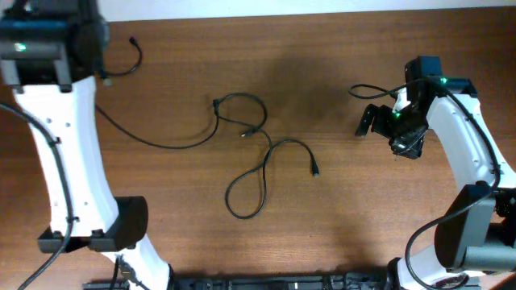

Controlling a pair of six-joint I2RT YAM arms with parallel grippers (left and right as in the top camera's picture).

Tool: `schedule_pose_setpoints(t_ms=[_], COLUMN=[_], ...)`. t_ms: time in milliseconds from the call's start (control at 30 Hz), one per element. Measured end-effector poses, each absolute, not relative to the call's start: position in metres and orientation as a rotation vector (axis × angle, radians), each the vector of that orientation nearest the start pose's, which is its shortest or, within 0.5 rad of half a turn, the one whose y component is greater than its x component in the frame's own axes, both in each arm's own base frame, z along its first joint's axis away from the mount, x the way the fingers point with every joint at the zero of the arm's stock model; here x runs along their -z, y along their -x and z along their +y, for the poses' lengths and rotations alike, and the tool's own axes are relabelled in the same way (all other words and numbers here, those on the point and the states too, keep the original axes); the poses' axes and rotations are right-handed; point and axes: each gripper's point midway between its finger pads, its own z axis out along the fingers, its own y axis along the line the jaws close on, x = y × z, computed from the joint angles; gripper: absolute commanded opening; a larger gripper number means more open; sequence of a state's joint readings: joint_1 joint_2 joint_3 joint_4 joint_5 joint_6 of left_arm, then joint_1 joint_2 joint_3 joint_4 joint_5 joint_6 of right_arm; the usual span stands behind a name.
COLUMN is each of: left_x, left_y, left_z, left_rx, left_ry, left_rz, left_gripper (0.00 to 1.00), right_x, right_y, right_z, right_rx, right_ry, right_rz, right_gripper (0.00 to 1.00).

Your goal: Untangle cables

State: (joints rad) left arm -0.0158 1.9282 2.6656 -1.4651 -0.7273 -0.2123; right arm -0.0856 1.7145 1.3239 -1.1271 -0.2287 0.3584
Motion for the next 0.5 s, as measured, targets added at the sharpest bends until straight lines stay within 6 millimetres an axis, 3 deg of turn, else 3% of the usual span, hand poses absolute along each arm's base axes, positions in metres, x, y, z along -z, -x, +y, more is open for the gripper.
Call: schedule_pose_setpoints(t_ms=[67,167,367,500], left_x=[-0.418,-0.390,-0.313,-0.264], left_y=[-0.417,-0.426,-0.413,-0.423], left_z=[0.094,0.080,0.159,0.204], left_rx=[-0.522,-0.418,-0.637,-0.679], left_ry=[0.441,0.317,0.754,0.917], left_rz=[2.210,2.328,2.397,2.330], left_gripper=[0.00,0.00,0.00,0.03], right_x=[-0.096,-0.096,-0.096,-0.096], right_y=[-0.322,-0.322,-0.322,-0.322], right_z=[0.011,0.011,0.011,0.011], right_rx=[-0.364,-0.364,-0.364,-0.364], right_ry=[-0.672,-0.672,-0.674,-0.675], right_rz=[3.025,3.025,3.025,3.027], right_gripper=[0.98,0.98,0.98,0.98])
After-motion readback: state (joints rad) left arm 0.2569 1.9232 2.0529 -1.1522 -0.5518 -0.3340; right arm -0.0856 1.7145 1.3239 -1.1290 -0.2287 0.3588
